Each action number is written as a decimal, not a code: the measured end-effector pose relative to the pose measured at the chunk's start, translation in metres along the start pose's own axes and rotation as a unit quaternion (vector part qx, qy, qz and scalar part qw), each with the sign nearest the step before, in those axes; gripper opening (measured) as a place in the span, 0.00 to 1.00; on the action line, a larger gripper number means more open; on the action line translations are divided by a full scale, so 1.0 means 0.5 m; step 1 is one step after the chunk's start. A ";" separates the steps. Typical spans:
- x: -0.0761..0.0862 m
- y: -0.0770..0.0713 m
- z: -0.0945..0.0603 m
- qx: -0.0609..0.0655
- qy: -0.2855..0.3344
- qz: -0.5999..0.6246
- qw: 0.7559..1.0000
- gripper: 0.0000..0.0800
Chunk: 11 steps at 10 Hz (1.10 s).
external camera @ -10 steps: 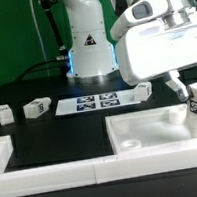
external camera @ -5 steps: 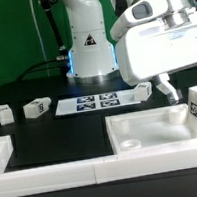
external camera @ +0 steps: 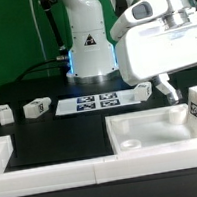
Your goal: Assemble square table
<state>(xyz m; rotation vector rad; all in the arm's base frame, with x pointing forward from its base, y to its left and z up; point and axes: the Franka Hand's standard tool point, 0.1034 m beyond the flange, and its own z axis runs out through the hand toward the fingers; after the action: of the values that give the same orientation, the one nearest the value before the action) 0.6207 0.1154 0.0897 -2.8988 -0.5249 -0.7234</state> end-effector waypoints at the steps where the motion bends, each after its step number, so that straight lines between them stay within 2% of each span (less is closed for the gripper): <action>1: 0.010 -0.003 -0.006 0.006 -0.019 0.004 1.000 0.81; 2: 0.023 0.000 -0.010 0.008 -0.027 0.004 1.000 0.81; 3: 0.023 0.006 -0.004 0.007 -0.030 0.006 1.000 0.81; 4: 0.015 -0.001 0.000 0.021 -0.066 0.010 0.998 0.81; 5: 0.020 -0.009 -0.002 0.037 -0.108 0.015 0.993 0.81; 7: 0.026 -0.028 -0.004 0.053 -0.151 0.022 0.987 0.81; 8: 0.013 -0.040 -0.010 0.069 -0.199 0.025 0.977 0.81; 9: 0.021 -0.044 -0.011 0.077 -0.218 0.026 0.973 0.81; 10: 0.022 -0.037 -0.010 0.077 -0.218 0.025 0.973 0.81; 11: 0.020 -0.012 -0.011 0.077 -0.231 0.025 0.969 0.81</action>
Offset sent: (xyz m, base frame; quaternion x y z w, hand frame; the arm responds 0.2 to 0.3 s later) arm 0.0147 -0.0080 -0.0020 -0.0040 -0.0803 0.0037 0.9968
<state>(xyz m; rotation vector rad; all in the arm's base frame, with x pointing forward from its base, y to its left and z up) 0.6244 0.1232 0.0994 -2.9115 -0.5180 0.0139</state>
